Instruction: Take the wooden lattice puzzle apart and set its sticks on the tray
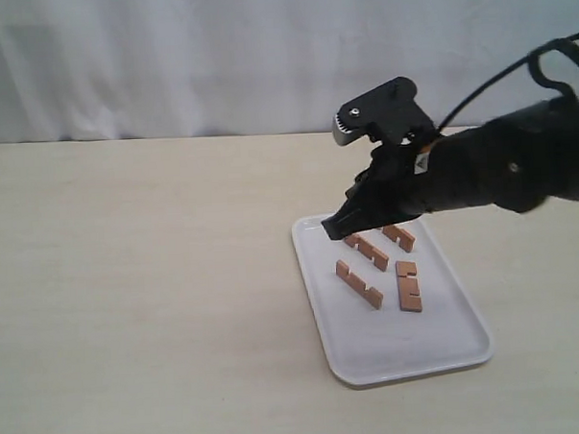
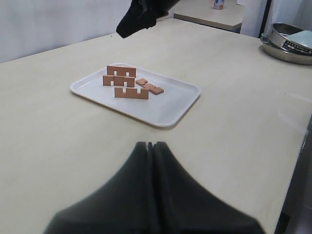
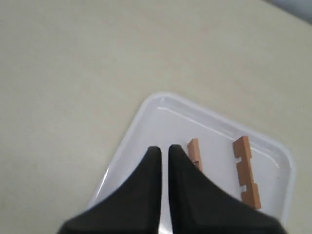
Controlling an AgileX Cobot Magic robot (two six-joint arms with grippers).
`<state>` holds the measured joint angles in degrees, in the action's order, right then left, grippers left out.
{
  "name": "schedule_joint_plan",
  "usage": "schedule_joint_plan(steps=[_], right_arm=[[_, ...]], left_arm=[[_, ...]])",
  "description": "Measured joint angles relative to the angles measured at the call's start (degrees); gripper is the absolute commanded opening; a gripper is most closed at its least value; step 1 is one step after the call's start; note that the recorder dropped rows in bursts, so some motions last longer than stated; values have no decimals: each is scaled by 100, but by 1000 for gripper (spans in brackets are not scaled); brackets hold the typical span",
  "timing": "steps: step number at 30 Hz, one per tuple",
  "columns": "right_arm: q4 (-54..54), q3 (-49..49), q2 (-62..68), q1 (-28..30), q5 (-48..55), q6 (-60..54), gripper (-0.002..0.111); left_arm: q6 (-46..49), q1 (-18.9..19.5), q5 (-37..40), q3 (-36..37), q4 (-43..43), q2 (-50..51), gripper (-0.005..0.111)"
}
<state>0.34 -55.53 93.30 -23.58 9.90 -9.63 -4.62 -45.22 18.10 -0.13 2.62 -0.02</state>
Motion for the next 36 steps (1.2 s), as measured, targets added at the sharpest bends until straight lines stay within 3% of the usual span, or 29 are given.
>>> schedule_joint_plan(steps=[4,8,36], right_arm=[[33,899,-810,0,-1112,41,4],[49,1420,-1409,0,-1509,132,4],[71,1604,-1812,0,-1535,155,4]], left_arm=[[0,0,0,0,0,0,0],[0,0,0,0,0,0,0],[0,0,0,0,0,0,0]])
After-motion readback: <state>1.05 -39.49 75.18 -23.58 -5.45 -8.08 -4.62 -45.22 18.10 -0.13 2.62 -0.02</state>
